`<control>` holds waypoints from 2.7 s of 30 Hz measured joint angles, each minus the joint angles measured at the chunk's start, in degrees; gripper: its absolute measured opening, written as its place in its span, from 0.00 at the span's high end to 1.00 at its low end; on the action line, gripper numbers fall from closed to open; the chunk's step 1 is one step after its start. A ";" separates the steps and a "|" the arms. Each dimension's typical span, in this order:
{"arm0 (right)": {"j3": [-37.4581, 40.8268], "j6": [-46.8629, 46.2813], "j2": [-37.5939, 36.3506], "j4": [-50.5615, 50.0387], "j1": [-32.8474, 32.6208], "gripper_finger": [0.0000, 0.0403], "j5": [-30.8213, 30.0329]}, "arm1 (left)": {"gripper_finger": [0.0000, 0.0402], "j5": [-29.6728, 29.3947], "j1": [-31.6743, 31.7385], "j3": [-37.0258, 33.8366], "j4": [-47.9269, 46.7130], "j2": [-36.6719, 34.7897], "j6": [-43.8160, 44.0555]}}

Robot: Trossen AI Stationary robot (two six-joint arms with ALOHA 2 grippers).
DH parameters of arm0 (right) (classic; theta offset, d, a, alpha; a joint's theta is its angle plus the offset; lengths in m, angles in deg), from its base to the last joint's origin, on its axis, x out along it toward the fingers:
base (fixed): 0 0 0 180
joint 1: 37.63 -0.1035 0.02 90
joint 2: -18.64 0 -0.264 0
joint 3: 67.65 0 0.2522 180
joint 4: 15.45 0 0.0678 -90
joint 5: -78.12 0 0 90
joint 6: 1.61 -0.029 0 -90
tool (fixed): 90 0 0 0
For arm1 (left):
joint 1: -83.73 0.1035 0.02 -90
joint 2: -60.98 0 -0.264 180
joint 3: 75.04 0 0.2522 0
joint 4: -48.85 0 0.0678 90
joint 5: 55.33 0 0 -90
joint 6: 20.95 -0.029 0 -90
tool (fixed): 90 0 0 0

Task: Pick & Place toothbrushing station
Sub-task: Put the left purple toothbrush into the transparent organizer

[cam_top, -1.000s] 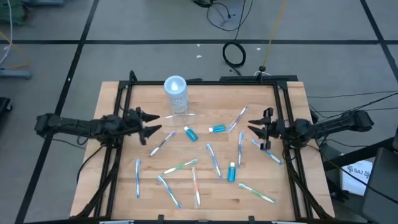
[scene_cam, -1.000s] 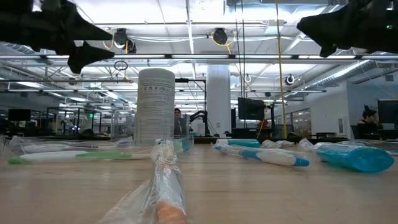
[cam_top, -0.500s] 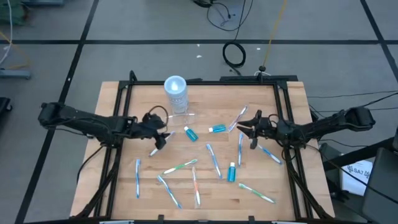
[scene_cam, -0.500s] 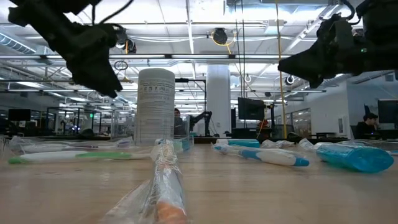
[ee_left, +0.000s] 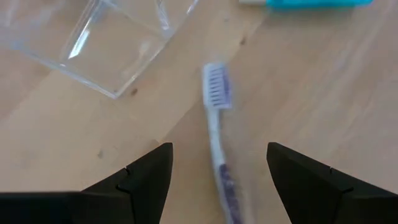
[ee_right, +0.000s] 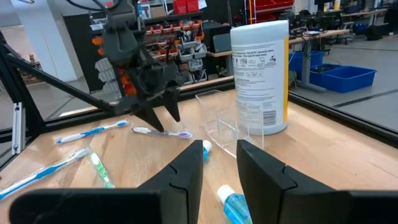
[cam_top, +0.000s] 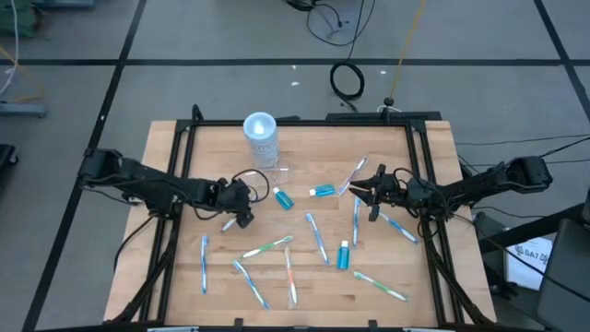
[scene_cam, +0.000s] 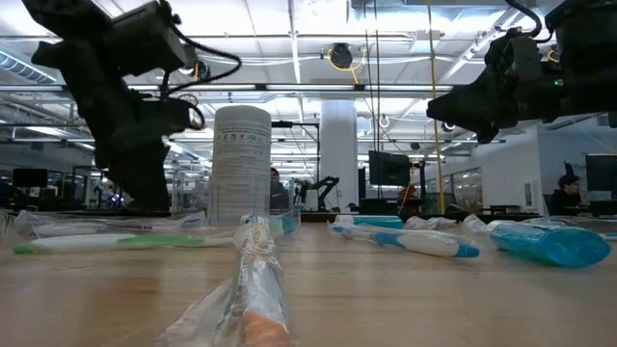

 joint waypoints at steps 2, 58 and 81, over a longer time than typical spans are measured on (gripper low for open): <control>-0.02 0.00 0.00 0.01 0.00 0.78 -0.02 | 0.33 0.19 0.34 0.00 0.73 1.43 -0.63; -0.13 0.24 -0.02 -0.68 0.00 0.78 0.00 | 0.98 -5.39 -5.40 0.00 12.17 -9.74 -15.17; -0.13 0.67 -0.02 -0.51 0.00 0.78 0.00 | 0.99 -45.82 -6.46 0.02 48.54 -14.16 -42.08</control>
